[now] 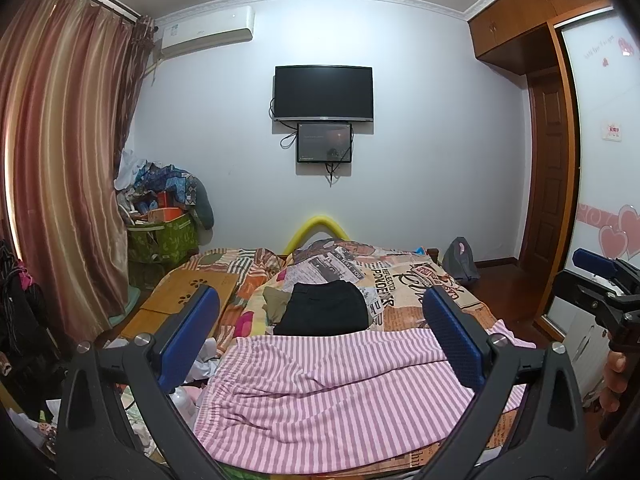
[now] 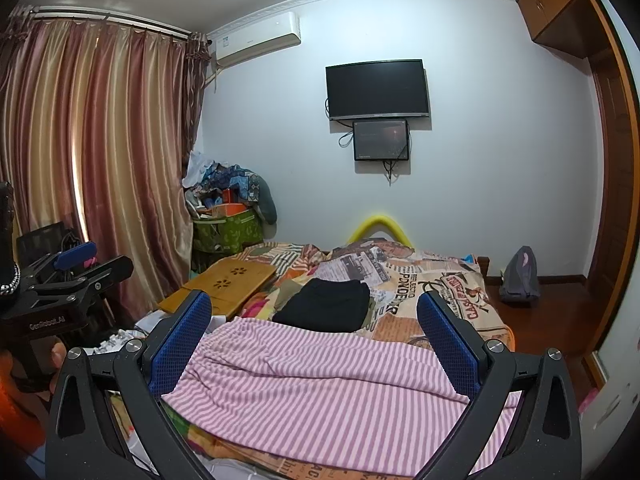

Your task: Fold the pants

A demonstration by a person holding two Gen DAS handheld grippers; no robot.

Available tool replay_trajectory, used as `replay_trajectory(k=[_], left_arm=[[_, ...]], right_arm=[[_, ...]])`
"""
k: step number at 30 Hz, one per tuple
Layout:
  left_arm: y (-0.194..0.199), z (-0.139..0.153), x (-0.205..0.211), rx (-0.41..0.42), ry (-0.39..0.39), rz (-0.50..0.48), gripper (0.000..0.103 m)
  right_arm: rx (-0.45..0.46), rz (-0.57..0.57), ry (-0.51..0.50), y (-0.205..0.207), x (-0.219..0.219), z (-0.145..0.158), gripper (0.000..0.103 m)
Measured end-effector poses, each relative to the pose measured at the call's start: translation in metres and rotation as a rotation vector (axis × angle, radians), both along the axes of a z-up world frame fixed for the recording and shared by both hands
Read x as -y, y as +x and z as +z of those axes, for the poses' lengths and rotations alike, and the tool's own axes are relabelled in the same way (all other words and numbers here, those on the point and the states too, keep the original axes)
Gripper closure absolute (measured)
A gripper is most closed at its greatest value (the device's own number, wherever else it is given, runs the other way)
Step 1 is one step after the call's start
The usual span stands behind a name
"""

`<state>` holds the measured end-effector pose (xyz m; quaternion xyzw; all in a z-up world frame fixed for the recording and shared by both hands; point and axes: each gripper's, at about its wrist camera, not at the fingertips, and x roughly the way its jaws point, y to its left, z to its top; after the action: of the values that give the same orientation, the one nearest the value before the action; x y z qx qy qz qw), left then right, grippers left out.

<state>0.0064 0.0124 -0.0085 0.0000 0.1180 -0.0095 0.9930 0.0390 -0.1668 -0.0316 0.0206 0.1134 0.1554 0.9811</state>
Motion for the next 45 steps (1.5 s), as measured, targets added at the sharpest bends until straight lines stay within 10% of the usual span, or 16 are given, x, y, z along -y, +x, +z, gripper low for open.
replay_trajectory(k=[45], left_arm=[[0.0102,-0.0032,0.0024,-0.005,-0.021,-0.01,0.0]], right_arm=[[-0.015,0.006,0.002,0.0009,0.0007,0.0018,0.001]])
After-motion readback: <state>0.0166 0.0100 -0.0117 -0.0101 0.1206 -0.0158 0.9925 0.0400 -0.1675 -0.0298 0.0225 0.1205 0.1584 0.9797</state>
